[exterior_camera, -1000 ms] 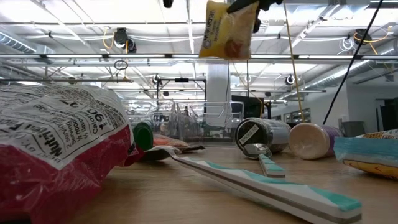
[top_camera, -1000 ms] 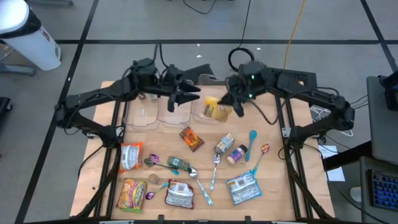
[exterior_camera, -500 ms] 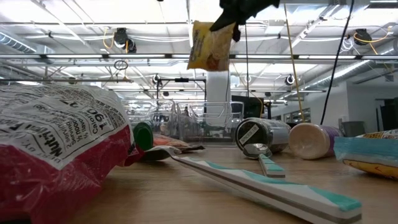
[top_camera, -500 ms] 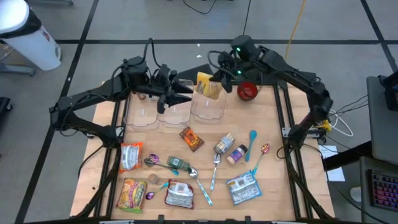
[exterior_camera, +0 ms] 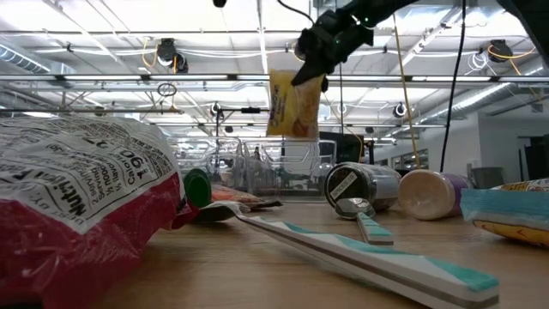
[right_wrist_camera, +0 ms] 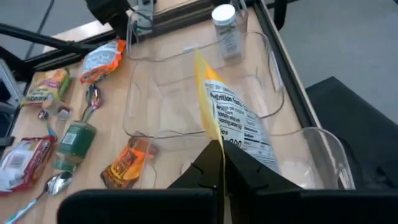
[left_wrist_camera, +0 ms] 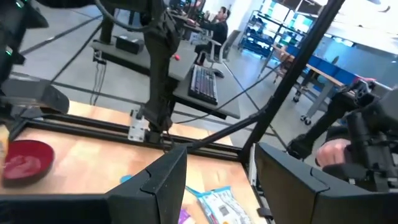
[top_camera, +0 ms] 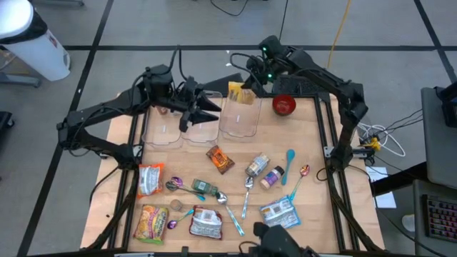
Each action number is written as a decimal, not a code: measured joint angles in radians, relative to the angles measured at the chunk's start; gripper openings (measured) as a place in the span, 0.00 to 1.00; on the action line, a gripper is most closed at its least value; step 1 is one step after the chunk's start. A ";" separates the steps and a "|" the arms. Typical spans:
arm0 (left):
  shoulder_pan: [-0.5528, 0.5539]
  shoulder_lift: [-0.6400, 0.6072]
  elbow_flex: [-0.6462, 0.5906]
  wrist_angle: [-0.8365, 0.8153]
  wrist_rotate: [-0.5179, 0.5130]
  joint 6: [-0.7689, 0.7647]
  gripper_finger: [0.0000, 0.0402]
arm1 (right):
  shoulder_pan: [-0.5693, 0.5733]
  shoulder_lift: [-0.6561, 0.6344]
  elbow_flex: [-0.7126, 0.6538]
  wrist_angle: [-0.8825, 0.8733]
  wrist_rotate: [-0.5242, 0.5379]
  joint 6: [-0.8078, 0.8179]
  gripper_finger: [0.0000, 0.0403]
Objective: Pick & Place Food Item
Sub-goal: Put the yellow noodle pack into the right transparent bin
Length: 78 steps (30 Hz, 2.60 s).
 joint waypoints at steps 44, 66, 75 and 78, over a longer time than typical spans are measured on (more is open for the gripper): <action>0.131 0.000 0.000 -0.037 0.047 -0.079 0.49 | -0.082 0.217 -0.041 0.112 0.035 -0.168 0.00; 0.139 0.000 0.000 -0.035 0.047 -0.080 0.49 | -0.089 0.211 -0.156 0.238 0.035 -0.140 0.00; 0.150 0.000 0.000 -0.035 0.047 -0.081 0.49 | -0.102 0.211 -0.156 0.236 0.031 -0.139 0.00; 0.150 0.000 0.000 -0.035 0.047 -0.081 0.49 | -0.102 0.211 -0.156 0.234 0.030 -0.139 0.00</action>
